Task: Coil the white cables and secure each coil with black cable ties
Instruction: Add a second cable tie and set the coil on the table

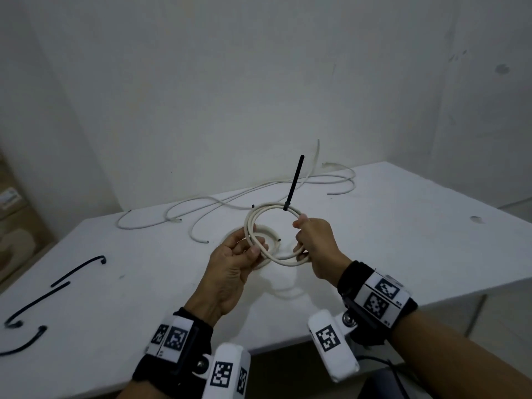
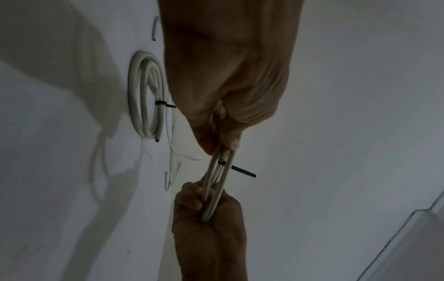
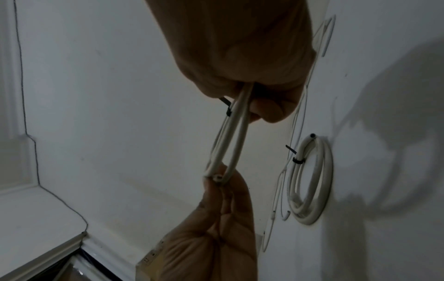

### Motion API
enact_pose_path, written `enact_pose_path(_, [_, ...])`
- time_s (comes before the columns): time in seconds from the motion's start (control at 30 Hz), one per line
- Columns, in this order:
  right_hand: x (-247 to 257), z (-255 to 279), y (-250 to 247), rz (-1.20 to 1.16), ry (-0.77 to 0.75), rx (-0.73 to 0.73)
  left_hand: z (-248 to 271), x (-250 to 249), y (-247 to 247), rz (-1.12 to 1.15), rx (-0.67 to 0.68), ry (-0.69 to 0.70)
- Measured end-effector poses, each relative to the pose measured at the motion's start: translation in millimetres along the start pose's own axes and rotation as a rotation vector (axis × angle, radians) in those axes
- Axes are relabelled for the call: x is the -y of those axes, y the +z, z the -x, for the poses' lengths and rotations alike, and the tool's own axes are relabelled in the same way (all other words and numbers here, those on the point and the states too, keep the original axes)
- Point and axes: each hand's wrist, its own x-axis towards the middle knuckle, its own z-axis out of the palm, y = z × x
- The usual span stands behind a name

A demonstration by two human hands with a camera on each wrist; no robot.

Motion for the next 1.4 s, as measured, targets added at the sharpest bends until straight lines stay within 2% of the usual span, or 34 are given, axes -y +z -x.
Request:
enact_pose_path(0.07, [1, 1, 5, -0.013, 0.016, 0.041, -1, 1, -6, 0.036, -0.068, 0.006])
enact_pose_path(0.23, [-5, 0, 22, 0.121, -0.082, 0.087, -4, -6, -20, 0.064, -0.147, 0.046])
enact_pose_path(0.37, [-5, -4, 32, 0.301, -0.122, 0.228, -10, -8, -35, -0.23, -0.241, 0.149])
enact_pose_path(0.47, [-2, -20, 38, 0.481, -0.127, 0.261, -20, -8, -49, -0.415, -0.24, 0.096])
enact_pose_path(0.53, [-2, -34, 45, 0.67, -0.166, 0.233, -28, -10, -56, -0.511, -0.206, 0.039])
enact_pose_path(0.6, [-3, -46, 53, 0.848, -0.213, 0.196, -36, -14, -62, -0.699, -0.151, -0.011])
enact_pose_path(0.7, [-8, -61, 62, 1.045, -0.256, 0.185, -49, -19, -73, -1.136, -0.059, 0.003])
enact_pose_path(0.8, [-12, -73, 70, 1.165, -0.269, 0.199, -62, -20, -78, -1.346, 0.024, 0.017])
enact_pose_path(1.03, [-17, -92, 72, 1.194, -0.303, 0.203, -73, -23, -77, -1.569, 0.331, -0.002])
enact_pose_path(1.2, [-18, -94, 72, 1.147, -0.354, 0.206, -78, -21, -78, -1.712, 0.359, 0.02])
enact_pose_path(1.3, [-12, -92, 61, 1.12, -0.388, 0.216, -74, -24, -72, -1.795, 0.398, 0.17])
enact_pose_path(1.4, [-2, -98, 36, 1.087, -0.357, 0.19, -77, -32, -50, -1.787, 0.386, 0.313])
